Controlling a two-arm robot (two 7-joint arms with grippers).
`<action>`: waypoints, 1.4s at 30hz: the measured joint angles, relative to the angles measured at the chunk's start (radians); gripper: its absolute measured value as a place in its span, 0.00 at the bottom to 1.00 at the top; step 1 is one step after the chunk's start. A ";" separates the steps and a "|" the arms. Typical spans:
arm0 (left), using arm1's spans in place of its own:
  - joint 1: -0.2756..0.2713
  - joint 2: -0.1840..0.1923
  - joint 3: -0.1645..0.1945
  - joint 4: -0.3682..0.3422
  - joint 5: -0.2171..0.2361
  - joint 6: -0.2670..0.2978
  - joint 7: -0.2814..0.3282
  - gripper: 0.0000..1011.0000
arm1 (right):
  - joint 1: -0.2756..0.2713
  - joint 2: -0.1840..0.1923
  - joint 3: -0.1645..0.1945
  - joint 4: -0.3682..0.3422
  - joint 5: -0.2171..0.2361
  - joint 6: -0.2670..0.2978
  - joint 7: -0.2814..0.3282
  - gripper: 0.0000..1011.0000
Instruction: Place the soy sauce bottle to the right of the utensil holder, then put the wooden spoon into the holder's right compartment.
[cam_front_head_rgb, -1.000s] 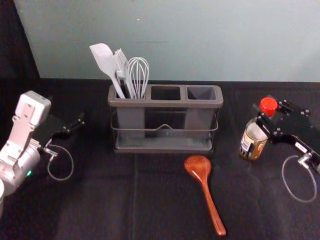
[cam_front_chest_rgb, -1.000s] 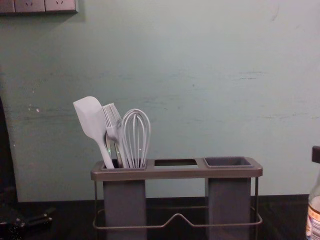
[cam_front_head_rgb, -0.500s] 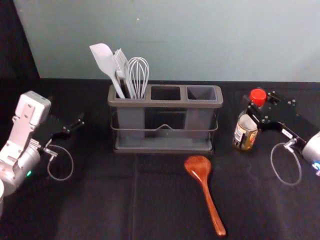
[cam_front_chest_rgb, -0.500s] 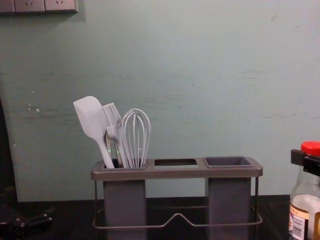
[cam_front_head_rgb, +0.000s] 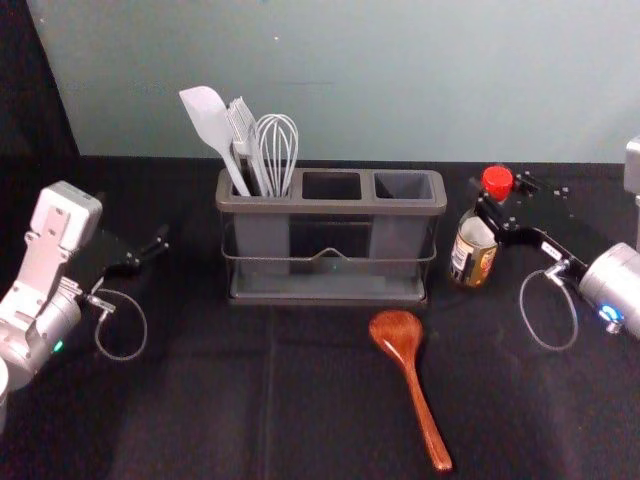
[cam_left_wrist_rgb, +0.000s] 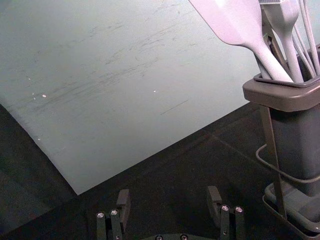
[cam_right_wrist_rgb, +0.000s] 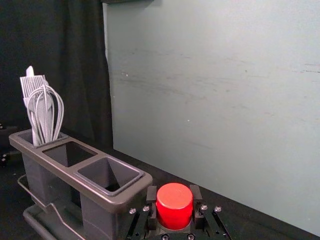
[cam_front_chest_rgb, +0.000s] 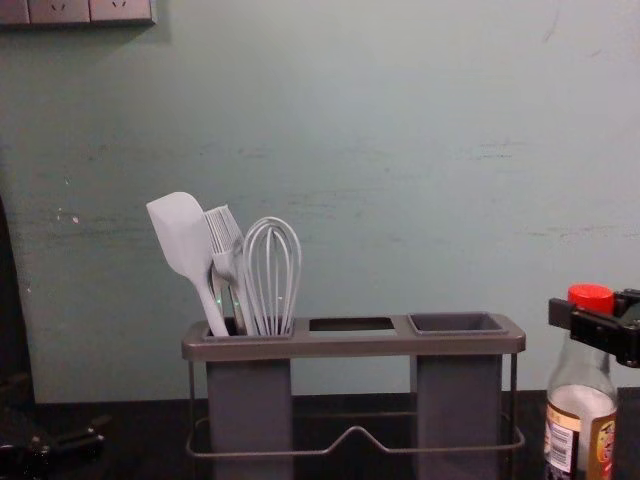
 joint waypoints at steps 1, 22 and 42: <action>0.000 0.000 0.000 0.000 0.000 0.000 0.000 0.99 | 0.003 -0.001 -0.002 0.003 0.000 -0.002 0.001 0.39; 0.000 0.000 0.000 0.000 0.000 0.000 0.000 0.99 | 0.059 0.024 -0.040 0.060 0.048 0.001 0.094 0.39; 0.000 0.000 0.000 0.000 0.000 0.000 0.000 0.99 | 0.092 0.031 -0.073 0.108 0.062 -0.025 0.107 0.39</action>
